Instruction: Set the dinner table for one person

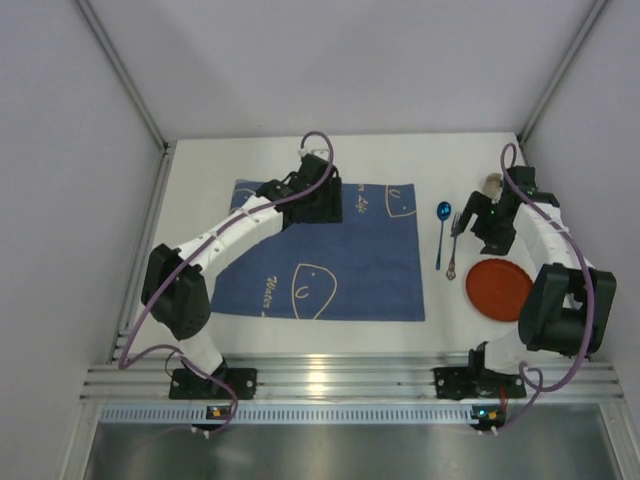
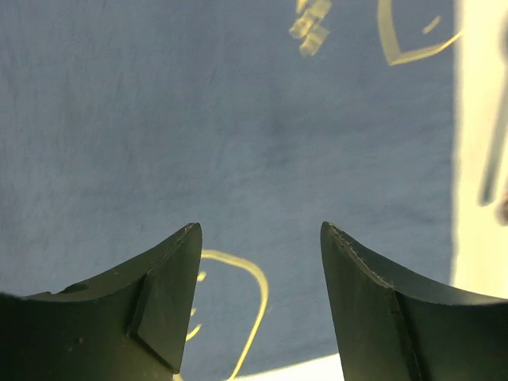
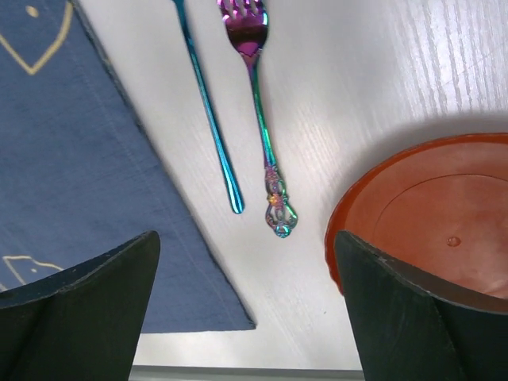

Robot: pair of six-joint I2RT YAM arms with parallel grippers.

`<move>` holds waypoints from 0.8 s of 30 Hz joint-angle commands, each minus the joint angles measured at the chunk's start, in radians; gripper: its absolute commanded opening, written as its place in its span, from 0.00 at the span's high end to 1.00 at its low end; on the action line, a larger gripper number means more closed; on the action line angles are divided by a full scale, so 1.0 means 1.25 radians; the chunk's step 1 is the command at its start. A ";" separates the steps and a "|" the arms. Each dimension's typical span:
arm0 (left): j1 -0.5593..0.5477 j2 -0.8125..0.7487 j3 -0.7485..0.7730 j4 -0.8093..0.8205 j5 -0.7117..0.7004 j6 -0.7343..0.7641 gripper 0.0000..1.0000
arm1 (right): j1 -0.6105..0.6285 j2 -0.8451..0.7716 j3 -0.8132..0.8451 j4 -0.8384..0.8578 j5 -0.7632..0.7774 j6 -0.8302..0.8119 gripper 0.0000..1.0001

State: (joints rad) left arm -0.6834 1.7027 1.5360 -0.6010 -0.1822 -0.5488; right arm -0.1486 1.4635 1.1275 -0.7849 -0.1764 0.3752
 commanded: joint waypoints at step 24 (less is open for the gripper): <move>-0.018 -0.090 -0.132 -0.145 -0.101 -0.043 0.35 | 0.093 0.352 0.180 0.033 0.121 -0.008 0.64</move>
State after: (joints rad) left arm -0.7082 1.5768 1.3315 -0.7654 -0.2832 -0.5961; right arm -0.0463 1.8717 1.2987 -0.7654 -0.0597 0.3595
